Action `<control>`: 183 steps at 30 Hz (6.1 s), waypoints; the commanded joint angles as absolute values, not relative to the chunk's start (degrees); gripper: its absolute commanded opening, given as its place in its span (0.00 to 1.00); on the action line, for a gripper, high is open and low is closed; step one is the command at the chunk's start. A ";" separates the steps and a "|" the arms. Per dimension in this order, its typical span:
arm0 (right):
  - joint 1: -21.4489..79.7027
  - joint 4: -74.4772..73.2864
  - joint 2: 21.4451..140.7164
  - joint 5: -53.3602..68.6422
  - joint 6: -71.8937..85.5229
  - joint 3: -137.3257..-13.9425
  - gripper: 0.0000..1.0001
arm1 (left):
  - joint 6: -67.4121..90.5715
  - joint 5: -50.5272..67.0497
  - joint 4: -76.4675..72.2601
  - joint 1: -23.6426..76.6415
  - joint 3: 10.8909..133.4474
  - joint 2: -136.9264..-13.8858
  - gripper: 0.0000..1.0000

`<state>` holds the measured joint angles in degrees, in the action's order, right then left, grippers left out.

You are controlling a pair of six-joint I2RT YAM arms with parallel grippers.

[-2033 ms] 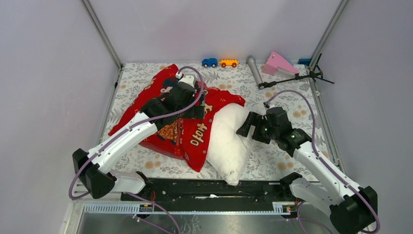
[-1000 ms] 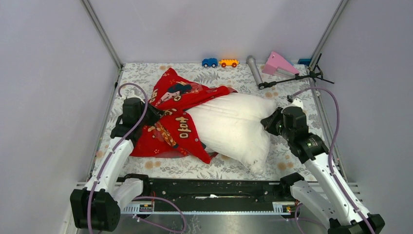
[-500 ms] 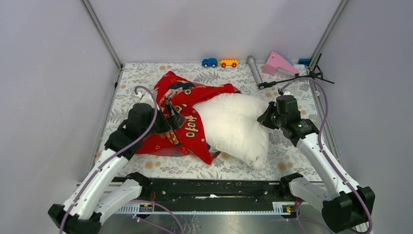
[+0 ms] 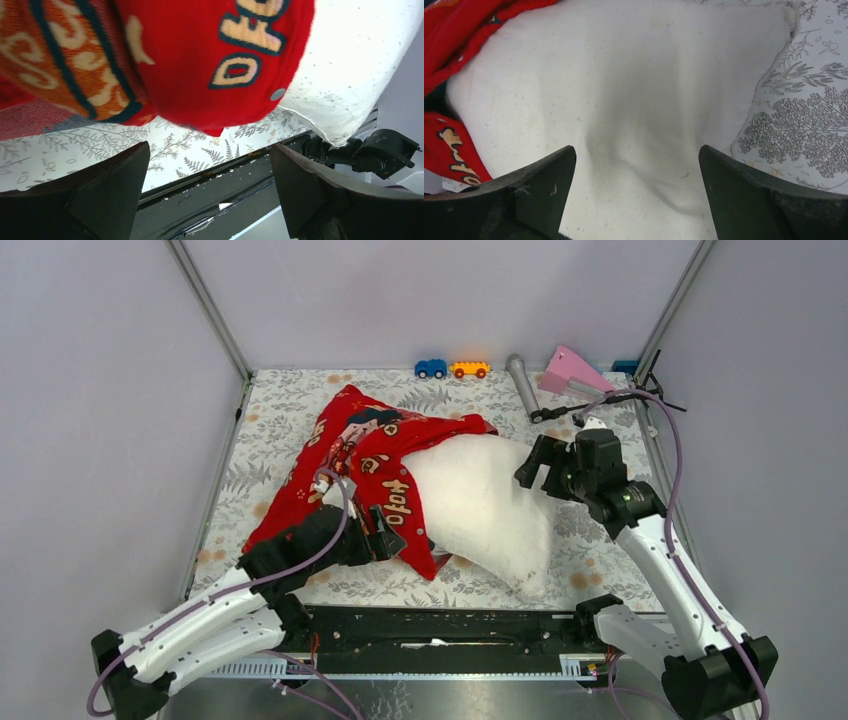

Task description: Remove the pillowcase from the pillow

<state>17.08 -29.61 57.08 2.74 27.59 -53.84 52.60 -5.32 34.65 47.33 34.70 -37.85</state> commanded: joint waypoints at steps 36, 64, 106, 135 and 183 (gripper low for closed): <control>24.27 -35.24 42.06 -4.77 33.09 -47.64 0.00 | 51.68 -26.11 19.11 39.51 22.85 -44.47 0.02; 24.26 -27.12 49.90 -5.64 29.09 -54.63 0.54 | 37.94 5.71 4.41 11.07 22.14 -39.37 0.00; 58.97 -33.96 85.59 -33.84 14.37 -62.34 0.56 | 36.37 11.68 -3.27 11.16 17.74 -41.50 0.00; 35.04 -23.70 39.50 -42.11 25.33 -47.31 0.00 | 47.58 -20.72 14.26 10.72 18.90 -30.00 0.00; 35.02 -24.00 52.68 -15.87 21.73 -52.93 0.00 | 33.46 -45.87 40.26 53.75 70.65 -79.42 0.99</control>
<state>35.81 -24.99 54.65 -12.86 22.22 -50.52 31.86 -40.16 38.61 57.89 70.70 -77.97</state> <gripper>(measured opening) 0.045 0.989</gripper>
